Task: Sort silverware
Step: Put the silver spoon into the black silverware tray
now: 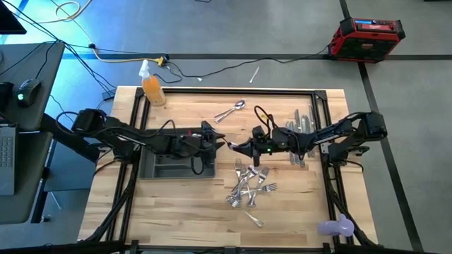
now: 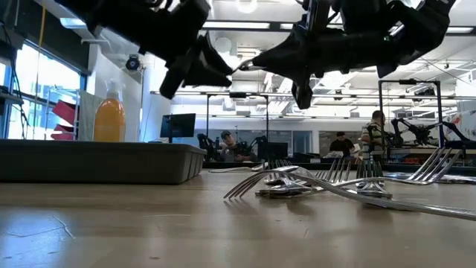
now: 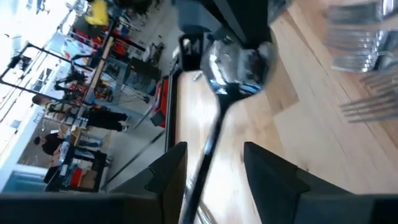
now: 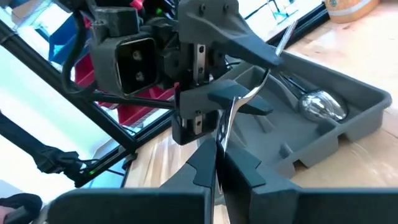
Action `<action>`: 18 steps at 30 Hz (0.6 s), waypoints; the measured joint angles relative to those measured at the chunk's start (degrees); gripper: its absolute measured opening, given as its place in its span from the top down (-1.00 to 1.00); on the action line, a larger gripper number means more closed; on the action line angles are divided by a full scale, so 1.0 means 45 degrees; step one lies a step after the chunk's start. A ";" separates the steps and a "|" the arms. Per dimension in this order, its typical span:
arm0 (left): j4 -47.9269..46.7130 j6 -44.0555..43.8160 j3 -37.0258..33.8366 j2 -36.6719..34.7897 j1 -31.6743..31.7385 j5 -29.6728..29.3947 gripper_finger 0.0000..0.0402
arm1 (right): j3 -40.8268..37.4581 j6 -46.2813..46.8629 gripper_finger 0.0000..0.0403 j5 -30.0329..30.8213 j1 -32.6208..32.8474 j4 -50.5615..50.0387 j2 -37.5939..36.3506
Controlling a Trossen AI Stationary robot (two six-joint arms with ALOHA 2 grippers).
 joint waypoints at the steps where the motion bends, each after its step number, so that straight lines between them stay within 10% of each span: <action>1: -0.0110 -0.0048 0.0000 0.0042 0.0009 -0.0009 0.37 | -0.0005 0.0013 1.00 0.0014 0.0000 -0.0064 0.0000; 18: -0.0714 -0.0198 0.0000 0.0182 -0.0107 -0.0980 0.99 | 0.0000 -0.0245 1.00 0.0185 -0.0010 -0.0398 -0.0010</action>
